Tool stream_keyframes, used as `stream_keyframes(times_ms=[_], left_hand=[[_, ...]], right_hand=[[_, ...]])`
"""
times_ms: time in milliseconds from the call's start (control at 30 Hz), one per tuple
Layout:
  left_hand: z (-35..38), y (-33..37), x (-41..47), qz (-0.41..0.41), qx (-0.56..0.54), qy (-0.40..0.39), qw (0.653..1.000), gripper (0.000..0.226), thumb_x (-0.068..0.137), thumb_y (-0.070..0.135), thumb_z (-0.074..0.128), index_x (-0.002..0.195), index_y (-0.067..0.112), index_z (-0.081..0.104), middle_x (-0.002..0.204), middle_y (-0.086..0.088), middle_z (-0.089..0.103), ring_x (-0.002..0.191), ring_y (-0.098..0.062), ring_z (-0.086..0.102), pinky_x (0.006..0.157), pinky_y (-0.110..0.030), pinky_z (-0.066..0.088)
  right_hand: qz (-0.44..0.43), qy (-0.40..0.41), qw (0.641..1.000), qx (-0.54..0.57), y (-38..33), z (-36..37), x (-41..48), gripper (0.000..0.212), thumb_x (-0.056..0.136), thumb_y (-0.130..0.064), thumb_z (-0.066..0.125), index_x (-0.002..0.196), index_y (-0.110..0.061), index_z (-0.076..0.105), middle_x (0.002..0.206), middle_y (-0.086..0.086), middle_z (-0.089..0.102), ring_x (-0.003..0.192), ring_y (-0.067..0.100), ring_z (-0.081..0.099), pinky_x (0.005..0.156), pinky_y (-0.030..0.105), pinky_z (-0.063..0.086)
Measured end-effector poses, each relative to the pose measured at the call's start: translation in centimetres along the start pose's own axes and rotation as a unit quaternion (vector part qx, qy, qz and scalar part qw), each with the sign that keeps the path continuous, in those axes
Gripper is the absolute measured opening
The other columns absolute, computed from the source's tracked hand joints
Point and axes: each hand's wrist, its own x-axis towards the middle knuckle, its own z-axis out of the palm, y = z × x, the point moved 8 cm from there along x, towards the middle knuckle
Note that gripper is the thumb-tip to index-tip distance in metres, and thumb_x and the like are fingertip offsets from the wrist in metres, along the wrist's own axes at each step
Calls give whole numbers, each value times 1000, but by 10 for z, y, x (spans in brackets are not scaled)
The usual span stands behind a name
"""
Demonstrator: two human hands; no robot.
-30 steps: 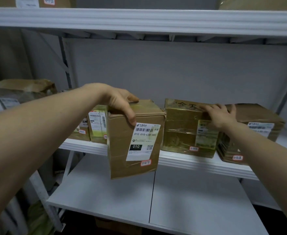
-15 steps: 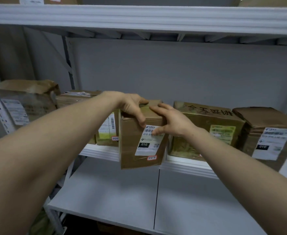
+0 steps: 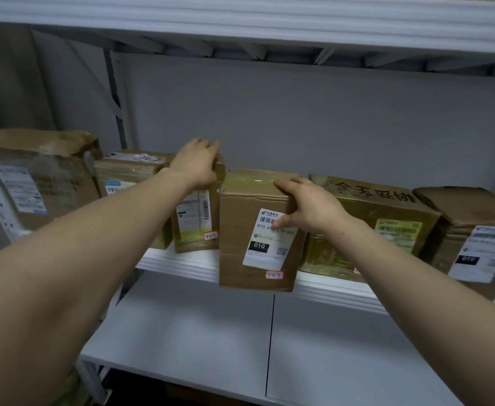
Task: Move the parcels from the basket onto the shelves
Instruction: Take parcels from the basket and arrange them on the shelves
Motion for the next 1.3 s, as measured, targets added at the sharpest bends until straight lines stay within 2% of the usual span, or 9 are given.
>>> stream_keyframes(times_ms=[100,200,267,333,400,600,833,1100,1300], left_hand=[[26,-8,6,5,80,-34,996,83,88,17,60,153,12,9,156,-11,22,145,-28,16,119,-44,9],[31,-11,3,2,111,-24,993,89,85,7,61,153,13,4,153,-14,26,142,-31,22,118,-45,12],[29,-10,2,11,128,-5,992,88,84,4,60,153,13,6,149,-16,29,140,-33,25,118,-47,14],[27,-10,1,27,131,6,991,81,83,2,60,151,13,16,146,-16,32,138,-34,28,117,-50,15],[24,-14,1,39,123,13,992,75,81,-2,60,146,13,26,144,-15,35,136,-34,31,116,-53,16],[21,-20,-3,59,91,24,994,74,77,-9,60,142,13,32,141,-13,38,134,-32,35,116,-53,16],[20,-21,-7,65,54,13,996,79,74,1,70,142,15,32,140,-11,40,134,-30,36,117,-50,15],[22,-23,-5,70,45,26,996,71,78,4,69,139,16,36,138,-10,43,132,-29,40,117,-49,18],[24,-26,-5,65,52,26,996,78,77,9,72,144,18,32,144,-9,38,136,-29,34,118,-49,16]], right_hand=[[5,8,996,-88,-6,-4,-2,85,74,-50,74,146,-30,32,148,2,39,136,30,30,106,44,32],[-10,20,986,-166,-18,-5,-1,78,80,-42,71,144,-19,35,151,5,34,139,29,24,112,42,22],[-19,13,987,-158,-27,1,-2,85,80,-31,72,148,-15,25,155,8,25,141,30,25,114,42,24],[-24,6,985,-168,-35,9,-5,102,73,-39,78,150,-18,15,155,10,24,141,33,25,113,45,26],[-18,6,981,-191,-37,12,-4,107,67,-50,79,149,-20,17,151,9,30,139,33,29,112,47,27],[-2,14,980,-198,-39,10,4,96,71,-49,77,146,-20,24,147,9,36,136,33,33,110,46,30],[9,25,981,-193,-39,18,18,93,72,-44,78,144,-18,26,145,11,37,136,34,34,109,45,31],[20,38,980,-192,-39,25,37,90,73,-42,78,143,-17,28,143,11,40,134,35,34,109,45,30],[29,35,980,-195,-40,28,51,88,73,-40,79,141,-16,30,140,11,41,132,36,36,108,46,32]])
